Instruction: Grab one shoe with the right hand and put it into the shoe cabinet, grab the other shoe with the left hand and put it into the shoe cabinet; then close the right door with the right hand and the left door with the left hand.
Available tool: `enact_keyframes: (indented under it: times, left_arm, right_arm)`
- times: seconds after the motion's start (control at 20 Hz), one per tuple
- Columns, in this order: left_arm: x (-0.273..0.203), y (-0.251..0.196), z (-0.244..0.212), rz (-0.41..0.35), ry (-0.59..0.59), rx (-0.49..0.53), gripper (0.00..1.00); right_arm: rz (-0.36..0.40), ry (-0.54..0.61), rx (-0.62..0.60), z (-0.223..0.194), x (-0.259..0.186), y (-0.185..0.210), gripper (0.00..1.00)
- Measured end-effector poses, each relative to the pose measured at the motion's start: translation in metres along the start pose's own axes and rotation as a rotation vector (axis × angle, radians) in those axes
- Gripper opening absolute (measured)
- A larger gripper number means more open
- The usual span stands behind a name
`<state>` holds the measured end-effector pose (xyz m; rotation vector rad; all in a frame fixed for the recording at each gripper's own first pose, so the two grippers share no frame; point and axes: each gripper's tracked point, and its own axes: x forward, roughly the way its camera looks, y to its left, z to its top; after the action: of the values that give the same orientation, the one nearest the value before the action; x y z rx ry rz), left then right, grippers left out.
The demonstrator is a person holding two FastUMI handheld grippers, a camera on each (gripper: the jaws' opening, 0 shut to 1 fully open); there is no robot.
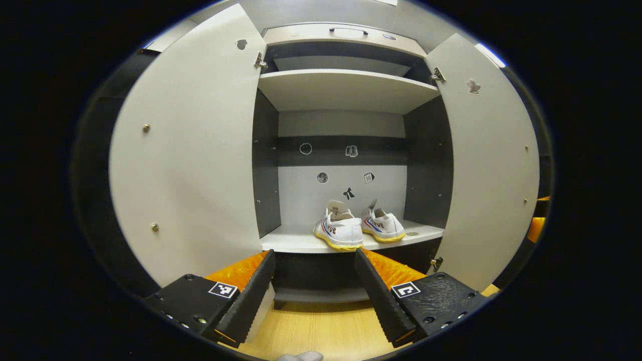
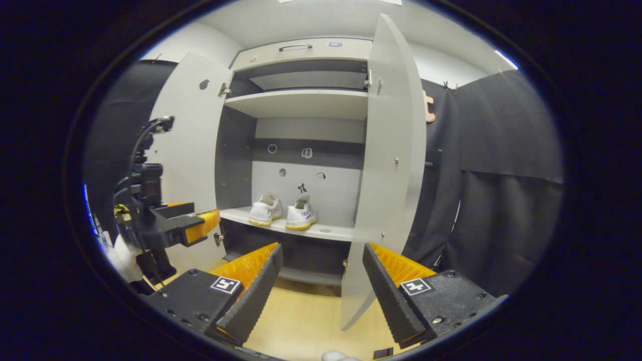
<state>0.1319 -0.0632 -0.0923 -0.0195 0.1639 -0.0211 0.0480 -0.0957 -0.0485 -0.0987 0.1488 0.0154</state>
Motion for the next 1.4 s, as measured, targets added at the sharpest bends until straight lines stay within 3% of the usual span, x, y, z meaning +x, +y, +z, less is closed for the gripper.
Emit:
enact_keyframes:
  times: [0.35, 0.55, 0.85, 1.4]
  left_arm:
    - [-0.082, 0.009, -0.016, -0.008, -0.011, 0.021, 0.96]
    - [-0.099, 0.001, -0.017, -0.048, 0.003, 0.014, 0.96]
    - [-0.108, -0.002, 0.007, -0.043, -0.037, 0.030, 0.96]
    - [-0.098, -0.024, 0.013, -0.025, -0.047, 0.035, 0.96]
  right_arm:
    - [-0.126, -0.007, 0.040, -0.004, -0.027, -0.032, 1.00]
    - [-0.250, -0.028, 0.039, 0.002, -0.039, -0.087, 1.00]
    - [-0.391, -0.082, 0.119, 0.023, -0.026, -0.171, 1.00]
    - [-0.255, -0.094, 0.124, 0.044, 0.025, -0.165, 0.96]
